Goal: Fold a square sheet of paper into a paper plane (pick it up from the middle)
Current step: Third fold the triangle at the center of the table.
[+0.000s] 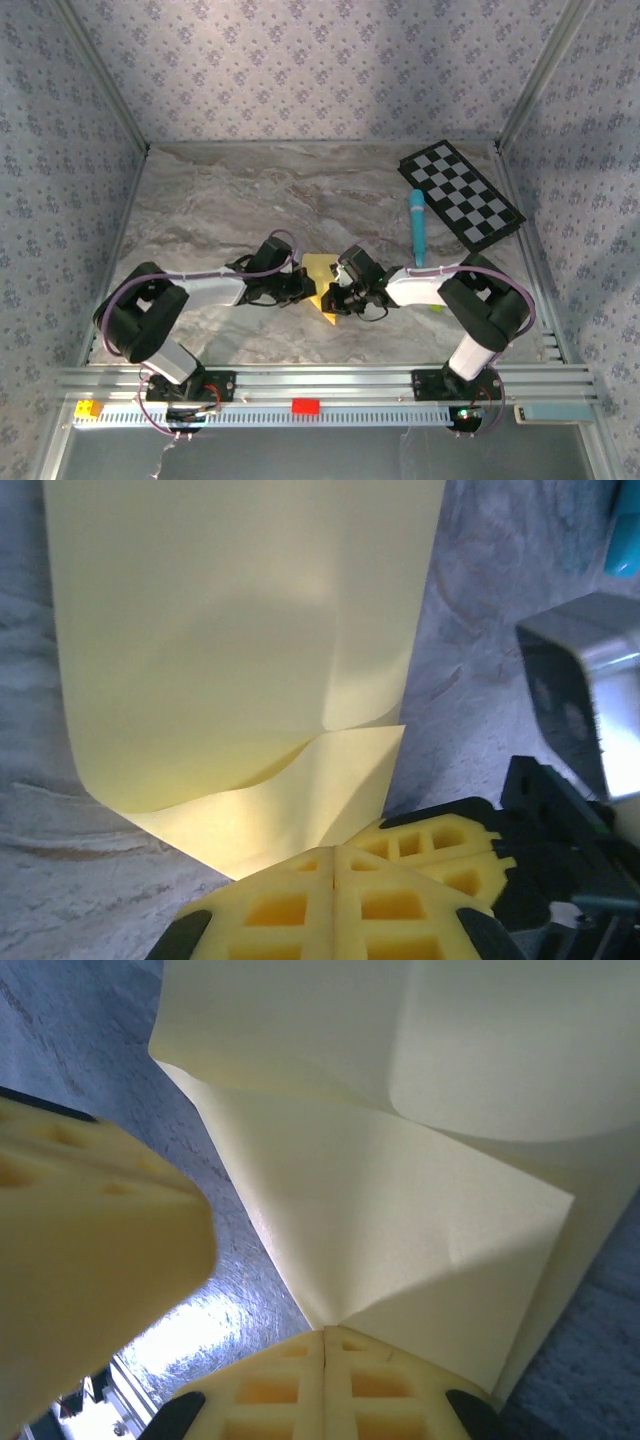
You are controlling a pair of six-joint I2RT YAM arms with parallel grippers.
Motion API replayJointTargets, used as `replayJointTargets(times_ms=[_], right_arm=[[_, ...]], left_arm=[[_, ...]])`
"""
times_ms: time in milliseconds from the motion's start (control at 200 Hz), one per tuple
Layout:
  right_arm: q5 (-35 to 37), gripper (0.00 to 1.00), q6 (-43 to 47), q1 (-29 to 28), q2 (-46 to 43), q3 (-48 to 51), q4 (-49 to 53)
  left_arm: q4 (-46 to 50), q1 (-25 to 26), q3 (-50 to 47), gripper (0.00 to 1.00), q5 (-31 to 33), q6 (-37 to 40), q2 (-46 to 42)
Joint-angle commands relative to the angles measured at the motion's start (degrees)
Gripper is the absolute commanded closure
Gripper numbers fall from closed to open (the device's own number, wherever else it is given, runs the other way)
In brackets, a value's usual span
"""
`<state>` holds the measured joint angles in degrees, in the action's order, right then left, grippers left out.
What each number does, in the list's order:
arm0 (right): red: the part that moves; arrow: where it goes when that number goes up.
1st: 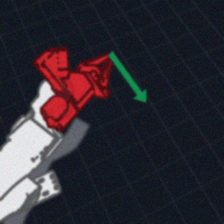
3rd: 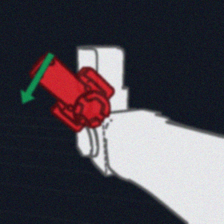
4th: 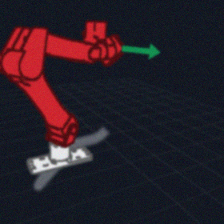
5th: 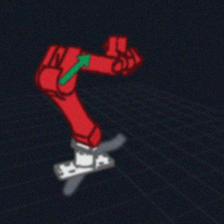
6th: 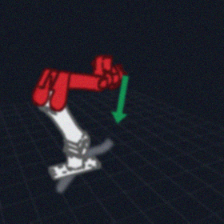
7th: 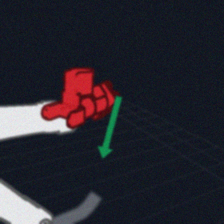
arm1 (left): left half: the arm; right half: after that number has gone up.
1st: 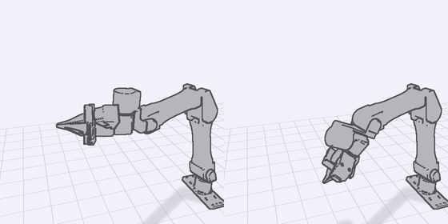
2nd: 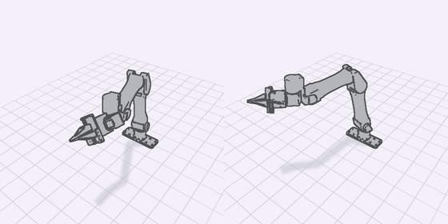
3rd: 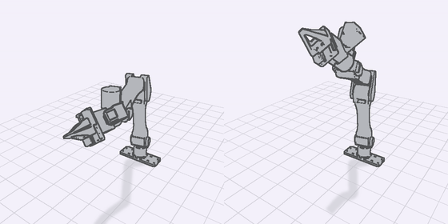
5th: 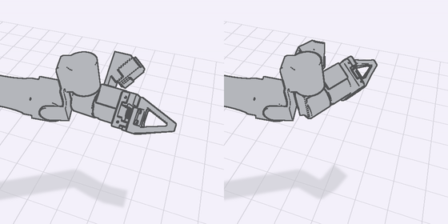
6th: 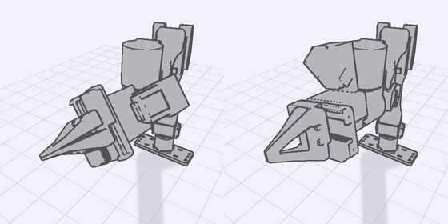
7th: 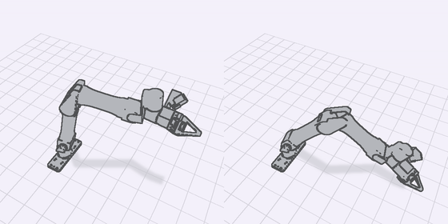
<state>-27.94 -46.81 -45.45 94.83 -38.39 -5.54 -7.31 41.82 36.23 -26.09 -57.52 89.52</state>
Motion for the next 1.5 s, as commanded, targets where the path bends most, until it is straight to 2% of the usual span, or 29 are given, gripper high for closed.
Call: replayJointTargets(times_ms=[0,230,675,960,1279,1494], right_arm=[[3.07,0.96,-0.56,0.69,0.62,1.97,5.48],[3.07,0.97,-0.19,0.64,0.46,2.7,5.96],[3.32,0.98,1.28,0.72,-0.12,2.84,7.47],[2.91,0.98,1.81,0.74,-0.26,2.37,7.91],[2.69,0.98,1.98,0.79,0.35,1.7,7.77],[2.89,0.97,1.91,0.83,0.27,1.52,8.0]], left_arm=[[0.39,0.36,0.61,0.99,0.49,-0.14,2.61],[3.45,-0.59,1.13,1.0,4.77,1.43,5.66],[9.88,-7.89,4.02,1.0,5.36,6.35,5.21],[13.73,-10.61,6.55,1.0,5.89,8.34,5.05],[12.9,-9.89,6.51,0.95,3.77,8.38,-3.86],[9.49,-4.56,6.49,0.94,0.37,7.72,-3.25]])
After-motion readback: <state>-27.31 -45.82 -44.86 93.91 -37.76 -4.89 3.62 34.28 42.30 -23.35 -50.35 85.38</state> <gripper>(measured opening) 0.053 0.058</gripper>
